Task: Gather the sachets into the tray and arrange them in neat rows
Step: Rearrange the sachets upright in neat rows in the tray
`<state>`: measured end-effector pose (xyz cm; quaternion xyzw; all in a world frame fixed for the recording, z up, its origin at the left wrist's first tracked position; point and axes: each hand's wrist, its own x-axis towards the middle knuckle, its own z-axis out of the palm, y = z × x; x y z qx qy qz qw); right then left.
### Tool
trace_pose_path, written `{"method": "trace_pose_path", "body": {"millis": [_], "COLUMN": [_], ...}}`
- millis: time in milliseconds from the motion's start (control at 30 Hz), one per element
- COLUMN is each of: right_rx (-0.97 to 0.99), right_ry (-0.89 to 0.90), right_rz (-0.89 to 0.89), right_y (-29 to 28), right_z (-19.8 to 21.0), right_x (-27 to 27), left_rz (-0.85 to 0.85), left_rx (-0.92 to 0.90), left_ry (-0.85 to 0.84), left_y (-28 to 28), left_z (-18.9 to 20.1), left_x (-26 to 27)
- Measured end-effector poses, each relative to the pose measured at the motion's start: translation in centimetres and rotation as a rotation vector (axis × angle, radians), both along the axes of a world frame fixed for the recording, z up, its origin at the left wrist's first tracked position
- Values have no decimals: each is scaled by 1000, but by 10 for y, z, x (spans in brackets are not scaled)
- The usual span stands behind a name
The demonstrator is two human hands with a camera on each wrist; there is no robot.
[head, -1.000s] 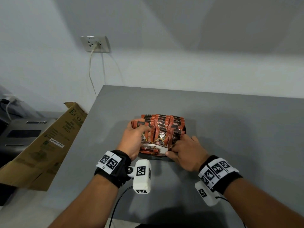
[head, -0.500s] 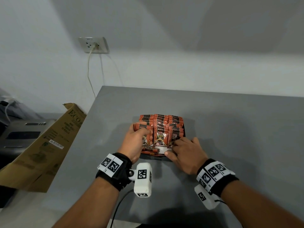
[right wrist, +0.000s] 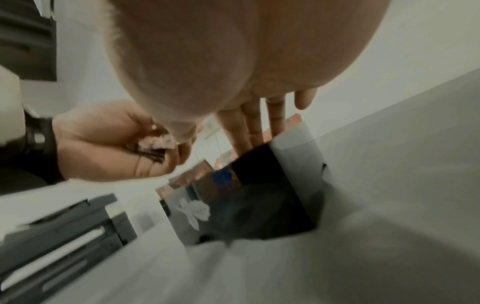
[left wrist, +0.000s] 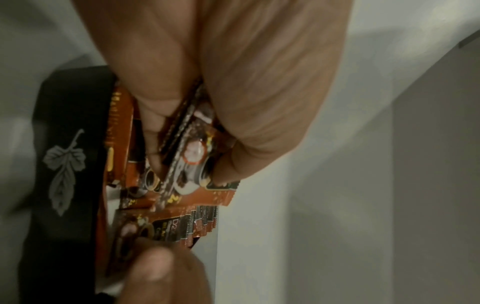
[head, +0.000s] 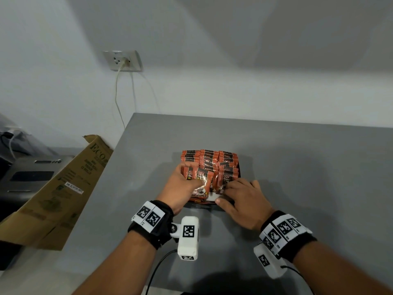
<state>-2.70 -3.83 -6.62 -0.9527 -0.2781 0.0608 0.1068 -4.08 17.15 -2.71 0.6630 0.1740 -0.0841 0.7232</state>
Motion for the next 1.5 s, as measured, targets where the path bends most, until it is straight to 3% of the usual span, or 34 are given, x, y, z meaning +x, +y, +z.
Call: {"method": "trace_pose_path", "body": {"millis": [100,333,533,600,667,733,800,867,967,1067,1200,1500], "right_rx": [55,-188,-192,-78,246,593,716,702,644,438,262,222], "right_ry": [-13,103,100,104,140,296,390,315,204,217,243,196], "right_rz": [-34,75,43,15,-86,-157,-167,-215,-349,-307,-241,-243], "right_y": [5,7,6,4,7,14,24,28,29,39,58,63], "right_z": [7,8,10,12,22,37,52,57,53,41,22,17], "right_x": [5,-4,-2,-1,1,5,14,26,45,51,51,50], "left_rz": [-47,-42,11,13,-3,-34,-64,-12,235,378,397,296], "left_rx": [53,49,42,36,25,20,21,8,-118,-240,-142,-25], "left_ry": [-12,-23,-62,-71,-79,-85,-92,-97,-93,-49,-38,-62], "left_y": [-2,-2,6,7,7,4,0,-3,3,14,20,26], "left_z": [-3,-4,0,0,1,2,4,5,9,5,-1,-3], "left_x": [1,2,4,3,2,3,4,8,12,13,11,4]}}
